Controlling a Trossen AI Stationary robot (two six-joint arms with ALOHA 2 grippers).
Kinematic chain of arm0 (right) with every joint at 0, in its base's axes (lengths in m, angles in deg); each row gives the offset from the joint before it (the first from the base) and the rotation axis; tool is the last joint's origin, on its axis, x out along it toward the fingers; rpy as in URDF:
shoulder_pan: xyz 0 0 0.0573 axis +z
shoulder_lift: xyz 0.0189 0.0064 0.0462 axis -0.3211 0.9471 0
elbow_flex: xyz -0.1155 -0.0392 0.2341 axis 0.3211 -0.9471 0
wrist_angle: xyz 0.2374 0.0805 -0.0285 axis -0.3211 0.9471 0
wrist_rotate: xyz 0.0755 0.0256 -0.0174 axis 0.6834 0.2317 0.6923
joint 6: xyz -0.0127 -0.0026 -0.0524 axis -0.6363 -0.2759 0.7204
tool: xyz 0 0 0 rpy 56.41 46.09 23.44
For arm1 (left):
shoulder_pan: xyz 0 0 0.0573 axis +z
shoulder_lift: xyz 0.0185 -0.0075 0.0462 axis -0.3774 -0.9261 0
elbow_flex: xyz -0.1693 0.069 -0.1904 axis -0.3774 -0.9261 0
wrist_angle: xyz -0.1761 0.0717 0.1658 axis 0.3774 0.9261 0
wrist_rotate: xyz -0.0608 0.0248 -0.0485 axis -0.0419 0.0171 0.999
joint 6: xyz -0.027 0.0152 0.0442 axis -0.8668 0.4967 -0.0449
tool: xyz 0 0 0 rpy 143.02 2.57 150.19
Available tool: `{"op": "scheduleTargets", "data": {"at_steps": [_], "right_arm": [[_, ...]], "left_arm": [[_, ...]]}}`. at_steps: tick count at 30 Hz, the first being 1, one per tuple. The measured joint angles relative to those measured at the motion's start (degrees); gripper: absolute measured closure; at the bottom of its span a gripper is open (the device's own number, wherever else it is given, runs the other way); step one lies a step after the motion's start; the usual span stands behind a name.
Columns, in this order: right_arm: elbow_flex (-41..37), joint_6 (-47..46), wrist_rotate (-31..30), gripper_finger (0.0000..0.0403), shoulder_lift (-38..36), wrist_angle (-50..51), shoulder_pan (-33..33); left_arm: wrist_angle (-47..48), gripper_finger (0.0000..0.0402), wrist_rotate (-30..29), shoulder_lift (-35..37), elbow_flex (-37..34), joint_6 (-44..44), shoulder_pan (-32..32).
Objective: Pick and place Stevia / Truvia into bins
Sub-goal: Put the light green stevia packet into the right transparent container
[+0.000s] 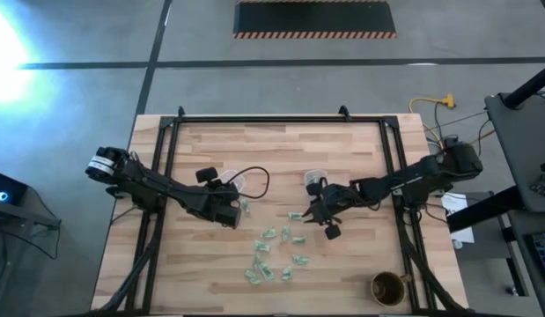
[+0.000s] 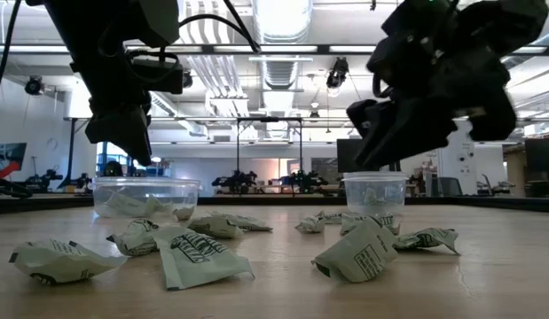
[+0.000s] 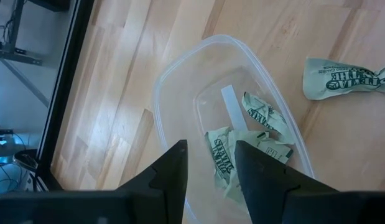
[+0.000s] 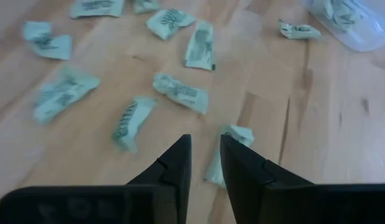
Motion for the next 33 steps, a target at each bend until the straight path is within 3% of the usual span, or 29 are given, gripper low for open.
{"op": "scheduleTargets", "data": {"at_steps": [14,33], "right_arm": [[7.5,1.3,-7.1,0.0245,12.2,0.4,-0.1],[7.6,-3.7,-7.3,0.0238,12.3,3.0,0.0]], "left_arm": [[-0.6,0.0283,-0.1,0.0,0.0,0.0,0.0],[-1.0,0.0283,-0.1,0.0,0.0,0.1,0.0]]}}
